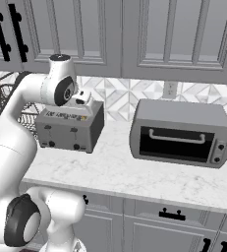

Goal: Start the toaster. Once the lever pops up, take the bread to the plate on the dining counter.

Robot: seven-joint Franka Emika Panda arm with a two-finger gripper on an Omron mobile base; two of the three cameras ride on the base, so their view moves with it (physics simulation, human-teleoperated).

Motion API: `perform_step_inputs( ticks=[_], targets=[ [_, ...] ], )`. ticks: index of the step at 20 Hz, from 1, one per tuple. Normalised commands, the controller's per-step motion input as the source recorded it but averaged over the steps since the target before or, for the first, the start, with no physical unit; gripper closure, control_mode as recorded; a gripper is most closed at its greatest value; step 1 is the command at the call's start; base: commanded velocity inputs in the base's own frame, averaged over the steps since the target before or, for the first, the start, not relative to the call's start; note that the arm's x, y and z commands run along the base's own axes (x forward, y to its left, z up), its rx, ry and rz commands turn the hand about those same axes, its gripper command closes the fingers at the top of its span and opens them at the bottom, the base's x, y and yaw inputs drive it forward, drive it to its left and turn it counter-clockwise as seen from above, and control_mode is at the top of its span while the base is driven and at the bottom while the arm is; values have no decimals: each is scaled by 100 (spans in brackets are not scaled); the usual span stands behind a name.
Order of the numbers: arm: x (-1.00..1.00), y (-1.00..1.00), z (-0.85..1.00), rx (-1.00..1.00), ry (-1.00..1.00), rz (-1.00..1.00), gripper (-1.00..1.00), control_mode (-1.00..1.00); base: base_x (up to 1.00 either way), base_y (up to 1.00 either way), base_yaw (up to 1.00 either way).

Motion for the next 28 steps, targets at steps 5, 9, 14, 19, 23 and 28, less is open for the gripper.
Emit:
perform_step_inputs(
  ticks=[5,9,14,19,23,28],
  targets=[
    [0,0,0,0,0,0,-100,-100,0,0,0],
    [-9,4,0,0,0,0,-100,-100,0,0,0],
    [-12,43,-37,-6,0,5,-100,-100,0,0,0],
    [7,39,-46,-6,-1,1,-100,-100,0,0,0],
    [34,23,-30,0,0,0,-100,-100,0,0,0],
    [48,16,-18,0,0,0,-100,-100,0,0,0]
  ],
)
